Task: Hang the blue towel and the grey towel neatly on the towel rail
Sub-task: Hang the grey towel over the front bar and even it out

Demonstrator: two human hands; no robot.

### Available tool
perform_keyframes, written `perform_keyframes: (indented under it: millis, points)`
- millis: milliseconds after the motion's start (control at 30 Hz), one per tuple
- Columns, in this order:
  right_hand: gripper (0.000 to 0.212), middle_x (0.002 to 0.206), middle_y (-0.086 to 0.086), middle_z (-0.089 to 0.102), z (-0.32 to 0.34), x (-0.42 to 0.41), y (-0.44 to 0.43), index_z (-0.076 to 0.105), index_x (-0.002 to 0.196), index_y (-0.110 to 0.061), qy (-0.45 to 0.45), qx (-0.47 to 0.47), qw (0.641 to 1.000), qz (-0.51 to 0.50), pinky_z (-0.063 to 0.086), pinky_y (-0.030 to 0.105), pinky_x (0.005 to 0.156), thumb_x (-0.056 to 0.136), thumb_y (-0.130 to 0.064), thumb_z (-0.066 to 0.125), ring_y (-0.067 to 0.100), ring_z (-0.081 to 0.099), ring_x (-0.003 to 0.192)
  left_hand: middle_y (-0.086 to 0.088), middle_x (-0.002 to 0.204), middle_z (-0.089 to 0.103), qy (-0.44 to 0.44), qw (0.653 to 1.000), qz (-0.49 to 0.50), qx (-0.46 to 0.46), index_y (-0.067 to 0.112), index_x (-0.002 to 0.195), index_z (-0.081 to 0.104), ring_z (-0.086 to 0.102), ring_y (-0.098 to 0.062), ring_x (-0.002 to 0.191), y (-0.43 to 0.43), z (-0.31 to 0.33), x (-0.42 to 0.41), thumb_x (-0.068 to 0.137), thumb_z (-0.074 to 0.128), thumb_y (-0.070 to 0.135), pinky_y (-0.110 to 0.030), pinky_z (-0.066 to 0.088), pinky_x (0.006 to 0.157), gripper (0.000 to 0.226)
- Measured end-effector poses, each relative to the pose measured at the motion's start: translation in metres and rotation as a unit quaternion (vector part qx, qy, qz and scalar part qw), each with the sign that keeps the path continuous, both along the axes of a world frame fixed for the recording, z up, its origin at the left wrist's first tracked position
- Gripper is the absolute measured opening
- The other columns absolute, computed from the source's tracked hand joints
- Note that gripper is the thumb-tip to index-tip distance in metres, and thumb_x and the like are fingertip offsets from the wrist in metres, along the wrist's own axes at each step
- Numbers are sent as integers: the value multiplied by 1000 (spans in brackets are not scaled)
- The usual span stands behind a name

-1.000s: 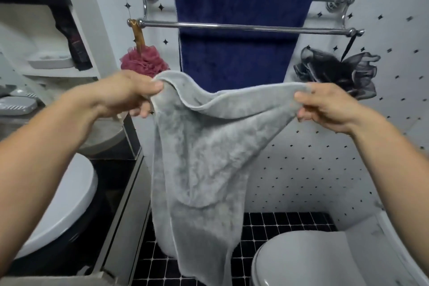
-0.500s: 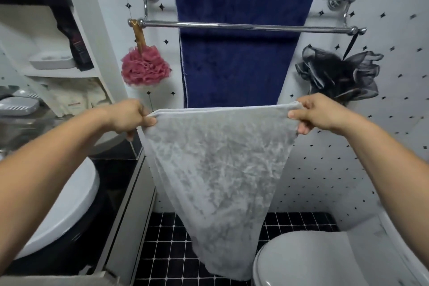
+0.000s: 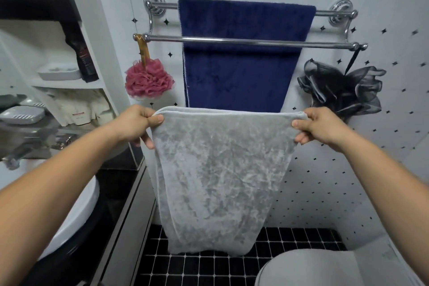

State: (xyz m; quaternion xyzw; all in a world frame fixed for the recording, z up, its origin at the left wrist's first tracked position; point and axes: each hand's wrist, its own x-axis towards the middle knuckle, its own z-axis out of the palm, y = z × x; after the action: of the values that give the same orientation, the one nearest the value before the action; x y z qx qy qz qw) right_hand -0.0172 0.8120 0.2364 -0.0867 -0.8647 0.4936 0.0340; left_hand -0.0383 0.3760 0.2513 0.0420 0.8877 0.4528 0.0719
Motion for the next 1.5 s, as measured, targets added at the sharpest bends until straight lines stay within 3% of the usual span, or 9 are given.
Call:
perform_keyframes:
  millis: [333, 533, 800, 900, 1100, 1167, 1267, 1367, 1500]
  points:
    - [7, 83, 12, 63, 3, -28, -19, 57, 97, -6, 5, -288, 954, -89, 59, 31, 48, 98, -3, 51, 17, 71, 51, -18, 79, 72, -42, 914, 154, 373, 4, 101, 61, 71, -24, 51, 41, -7, -24, 101, 50, 14, -25, 58, 47, 14]
    - [22, 107, 23, 61, 31, -84, -28, 46, 121, -1, 50, -410, 903, -116, 57, 28, 45, 99, -5, 50, 21, 72, 54, -15, 92, 69, 2, 856, 185, 483, 11, 109, 60, 72, -18, 54, 70, 13, -66, 103, 47, 21, -23, 55, 41, 18]
    - [21, 91, 14, 66, 78, -151, -16, 51, 117, -4, 143, -462, 859, -168, 54, 23, 43, 96, -2, 53, 15, 70, 49, -20, 121, 60, 28, 790, 154, 593, -2, 133, 43, 74, -20, 62, 89, 48, -149, 100, 52, 15, -24, 60, 56, 38]
    - [30, 76, 9, 74, 91, -167, -8, 53, 120, -5, 188, -504, 828, -159, 56, 24, 48, 99, 7, 37, 15, 72, 54, -23, 125, 59, 39, 771, 124, 624, 1, 114, 54, 75, -22, 68, 97, 59, -173, 102, 44, 5, -27, 62, 67, 17]
    - [92, 113, 25, 69, 90, -163, -4, 58, 114, 7, 268, -659, 701, -49, 59, 48, 82, 24, 11, 74, 37, 70, 99, -13, 91, 76, 15, 693, 52, 719, 1, 128, 51, 76, -22, 82, 100, 65, -191, 97, 25, -11, -35, 61, 77, 42]
    - [82, 120, 21, 66, 92, -160, -3, 59, 112, 6, 289, -696, 657, -14, 50, 52, 97, 31, 1, 73, 38, 65, 111, -15, 94, 76, 8, 660, 23, 751, 0, 118, 57, 74, -25, 91, 102, 64, -190, 91, 29, -13, -39, 60, 83, 41]
    - [77, 120, 16, 66, 100, -166, -9, 57, 119, -1, 282, -687, 669, -19, 49, 48, 101, 51, -24, 84, 32, 65, 113, -15, 93, 73, 14, 609, -15, 793, 2, 105, 61, 71, -28, 97, 106, 64, -184, 60, 54, -7, -44, 56, 91, 46]
    - [81, 115, 16, 67, 103, -176, -10, 65, 109, -5, 278, -638, 717, -45, 53, 43, 95, 35, -15, 95, 27, 67, 107, -7, 71, 58, 23, 584, 8, 812, 10, 77, 56, 64, -20, 72, 116, 79, -182, 74, 61, 12, -38, 52, 90, 5]
    - [35, 79, 8, 58, 91, -178, -2, 50, 77, -11, 281, -582, 762, -44, 59, 32, 71, 63, 0, 81, 17, 70, 74, -4, 70, 57, 70, 646, 99, 753, 13, 67, 52, 63, -17, 70, 133, 86, -193, 83, 64, -3, -31, 58, 72, 26]
